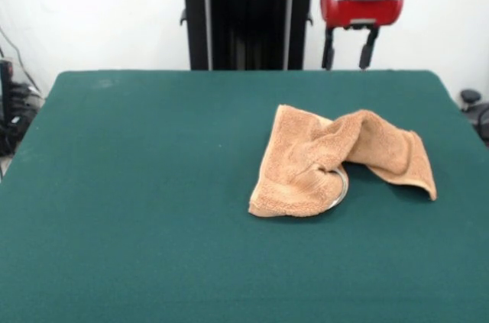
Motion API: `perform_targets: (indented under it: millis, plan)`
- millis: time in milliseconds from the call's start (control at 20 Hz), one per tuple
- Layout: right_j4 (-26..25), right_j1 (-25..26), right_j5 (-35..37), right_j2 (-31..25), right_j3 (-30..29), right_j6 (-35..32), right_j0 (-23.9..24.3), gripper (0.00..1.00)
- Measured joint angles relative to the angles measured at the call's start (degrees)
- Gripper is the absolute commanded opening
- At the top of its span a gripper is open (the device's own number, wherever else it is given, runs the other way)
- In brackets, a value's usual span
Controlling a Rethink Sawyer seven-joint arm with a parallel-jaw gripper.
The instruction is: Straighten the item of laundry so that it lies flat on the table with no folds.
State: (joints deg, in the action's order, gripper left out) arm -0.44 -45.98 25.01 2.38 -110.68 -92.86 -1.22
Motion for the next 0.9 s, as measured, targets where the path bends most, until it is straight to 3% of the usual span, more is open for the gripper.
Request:
perform_targets:
  millis: [500,900]
  plan:
    - [0.0,3.6,-4.0,4.8,7.1,0.0,-4.2,1.00]
    - [2.2,11.9,-8.4,9.1,16.1,0.0,-6.3,1.00]
